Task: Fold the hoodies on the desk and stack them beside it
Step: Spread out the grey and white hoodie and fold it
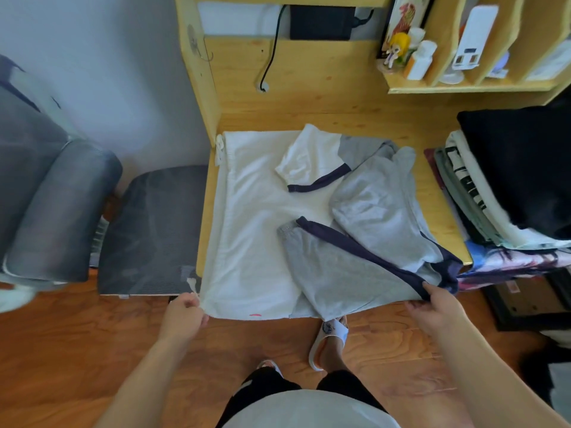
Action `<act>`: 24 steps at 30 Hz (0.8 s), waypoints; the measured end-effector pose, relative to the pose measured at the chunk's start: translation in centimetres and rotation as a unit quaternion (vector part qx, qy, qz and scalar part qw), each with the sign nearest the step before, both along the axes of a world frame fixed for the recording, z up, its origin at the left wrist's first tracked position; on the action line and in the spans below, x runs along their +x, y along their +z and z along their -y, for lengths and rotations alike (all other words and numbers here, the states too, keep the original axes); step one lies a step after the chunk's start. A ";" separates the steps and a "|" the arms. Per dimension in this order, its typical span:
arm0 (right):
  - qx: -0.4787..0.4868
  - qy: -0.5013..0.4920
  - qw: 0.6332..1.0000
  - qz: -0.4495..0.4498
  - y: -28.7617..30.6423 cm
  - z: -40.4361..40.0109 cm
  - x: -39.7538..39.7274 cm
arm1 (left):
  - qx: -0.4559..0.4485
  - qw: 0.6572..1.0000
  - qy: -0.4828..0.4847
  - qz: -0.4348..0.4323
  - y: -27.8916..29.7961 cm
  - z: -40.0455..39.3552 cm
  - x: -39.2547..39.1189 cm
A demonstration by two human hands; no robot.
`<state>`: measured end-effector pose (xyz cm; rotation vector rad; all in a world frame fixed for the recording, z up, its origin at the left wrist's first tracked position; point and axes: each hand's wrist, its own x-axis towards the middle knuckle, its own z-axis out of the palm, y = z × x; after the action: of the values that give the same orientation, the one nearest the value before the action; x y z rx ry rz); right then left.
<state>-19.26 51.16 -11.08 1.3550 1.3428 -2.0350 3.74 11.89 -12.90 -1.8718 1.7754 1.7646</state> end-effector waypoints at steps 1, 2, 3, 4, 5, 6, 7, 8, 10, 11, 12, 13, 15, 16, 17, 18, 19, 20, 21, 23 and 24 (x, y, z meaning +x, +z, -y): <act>0.001 0.001 1.000 -0.002 0.2 0.2 0.1 | 0.016 1.000 0.010 -0.006 0.2 -0.1 -0.2; -0.001 -0.003 1.000 -0.002 0.3 0.3 0.3 | 0.047 0.998 0.032 -0.015 0.4 0.0 -0.4; -0.003 -0.010 1.000 -0.001 0.3 0.3 0.5 | 0.095 0.992 0.073 -0.025 0.5 0.2 -0.6; -0.005 -0.014 1.000 0.000 0.4 0.3 0.7 | 0.140 0.982 0.112 -0.051 0.5 0.5 -0.7; -0.006 -0.016 1.000 0.001 0.4 0.2 0.8 | 0.185 0.968 0.144 -0.094 0.3 0.7 -0.5; -0.006 -0.019 1.000 0.001 0.4 0.1 0.9 | 0.220 0.950 0.169 -0.144 0.0 0.8 -0.2; -0.003 -0.020 1.000 0.000 0.5 0.1 0.9 | 0.246 0.925 0.213 -0.198 -0.1 0.9 0.2; -0.003 -0.023 1.000 -0.002 0.7 0.1 0.9 | 0.269 0.895 0.263 -0.240 0.1 0.9 0.3; -0.004 -0.026 1.000 0.001 0.9 0.1 0.8 | 0.301 0.846 0.313 -0.307 0.3 0.7 0.2; -0.005 -0.027 1.000 0.005 0.9 0.1 0.8 | 0.314 0.835 0.301 -0.336 0.8 0.3 0.0; -0.008 -0.028 1.000 0.011 0.9 0.0 0.8 | 0.321 0.829 0.281 -0.361 1.3 -0.2 -0.3; -0.010 -0.029 0.999 0.012 1.0 -0.1 0.9 | 0.320 0.834 0.258 -0.369 1.5 -0.7 -0.6; -0.006 -0.028 1.000 0.004 1.1 -0.3 1.5 | 0.293 0.863 0.238 -0.335 1.8 -1.5 -1.0; 0.000 -0.028 1.000 -0.003 1.4 -0.4 1.9 | 0.267 0.883 0.232 -0.308 1.8 -1.6 -0.9; 0.007 -0.028 1.000 -0.010 1.9 -0.5 2.5 | 0.238 0.901 0.225 -0.284 2.1 -1.7 -0.7; 0.017 -0.030 0.999 -0.014 2.4 -0.6 3.0 | 0.215 0.912 0.220 -0.270 2.3 -1.6 -0.5; 0.023 -0.036 0.999 -0.020 2.9 -0.8 3.4 | 0.205 0.915 0.221 -0.267 2.6 -1.5 -0.1; 0.029 -0.042 0.998 -0.029 3.5 -0.9 3.7 | 0.197 0.916 0.221 -0.269 3.3 -1.4 0.2; 0.033 -0.046 0.998 -0.040 4.3 -0.9 3.9 | 0.192 0.916 0.221 -0.274 4.1 -1.3 0.5; 0.040 -0.044 0.996 -0.064 6.1 -0.8 3.5 | 0.195 0.900 0.243 -0.304 5.8 -1.2 0.5; 0.040 -0.042 0.995 -0.077 7.1 -0.5 3.0 | 0.205 0.885 0.261 -0.327 6.7 -1.0 0.2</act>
<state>-16.28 51.68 -3.98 1.3324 1.4691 -2.2027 3.98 12.88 -6.25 -1.7837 0.8461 2.9509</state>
